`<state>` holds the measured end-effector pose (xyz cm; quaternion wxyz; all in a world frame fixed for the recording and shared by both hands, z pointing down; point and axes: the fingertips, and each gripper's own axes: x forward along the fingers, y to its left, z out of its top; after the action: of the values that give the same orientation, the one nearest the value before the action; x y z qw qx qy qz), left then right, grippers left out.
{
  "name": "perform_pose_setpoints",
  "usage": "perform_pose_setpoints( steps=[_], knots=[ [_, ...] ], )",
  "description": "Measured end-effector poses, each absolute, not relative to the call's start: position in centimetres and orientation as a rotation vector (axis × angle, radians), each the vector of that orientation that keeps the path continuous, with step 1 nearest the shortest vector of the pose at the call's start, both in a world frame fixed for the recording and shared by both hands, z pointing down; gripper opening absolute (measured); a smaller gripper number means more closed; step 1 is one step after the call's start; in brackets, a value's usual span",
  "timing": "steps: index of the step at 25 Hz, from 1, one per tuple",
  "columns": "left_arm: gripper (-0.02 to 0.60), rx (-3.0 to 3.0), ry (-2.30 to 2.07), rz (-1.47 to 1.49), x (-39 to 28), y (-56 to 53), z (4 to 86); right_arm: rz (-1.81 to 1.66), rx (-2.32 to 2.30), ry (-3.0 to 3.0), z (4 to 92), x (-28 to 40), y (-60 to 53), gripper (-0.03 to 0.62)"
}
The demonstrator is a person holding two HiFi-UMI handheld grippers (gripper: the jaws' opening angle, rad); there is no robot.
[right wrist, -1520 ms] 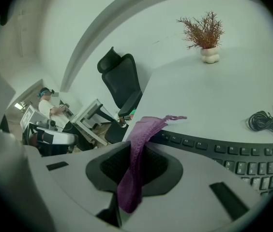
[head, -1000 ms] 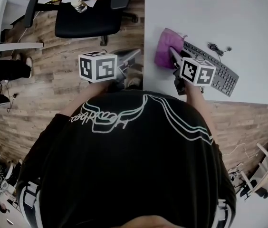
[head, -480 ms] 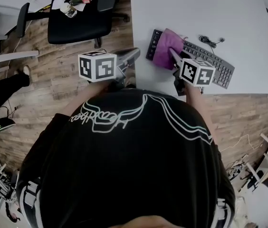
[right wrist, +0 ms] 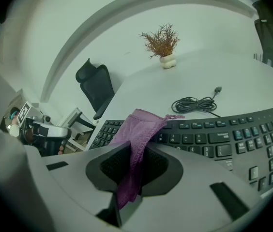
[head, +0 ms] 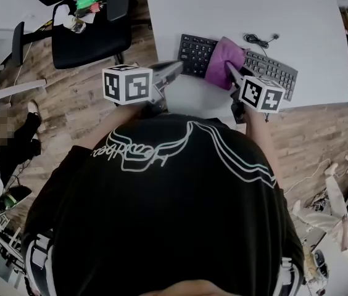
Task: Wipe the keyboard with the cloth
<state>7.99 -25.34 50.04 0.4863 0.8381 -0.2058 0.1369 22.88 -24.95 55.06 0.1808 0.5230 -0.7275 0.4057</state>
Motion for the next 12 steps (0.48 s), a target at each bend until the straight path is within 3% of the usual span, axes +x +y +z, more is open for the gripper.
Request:
perform_pose_setpoints(
  steps=[12],
  knots=[
    [0.006, 2.068, -0.457, 0.357, 9.8, -24.9, 49.2, 1.163, 1.643, -1.951, 55.0, 29.5, -22.8, 0.055]
  ],
)
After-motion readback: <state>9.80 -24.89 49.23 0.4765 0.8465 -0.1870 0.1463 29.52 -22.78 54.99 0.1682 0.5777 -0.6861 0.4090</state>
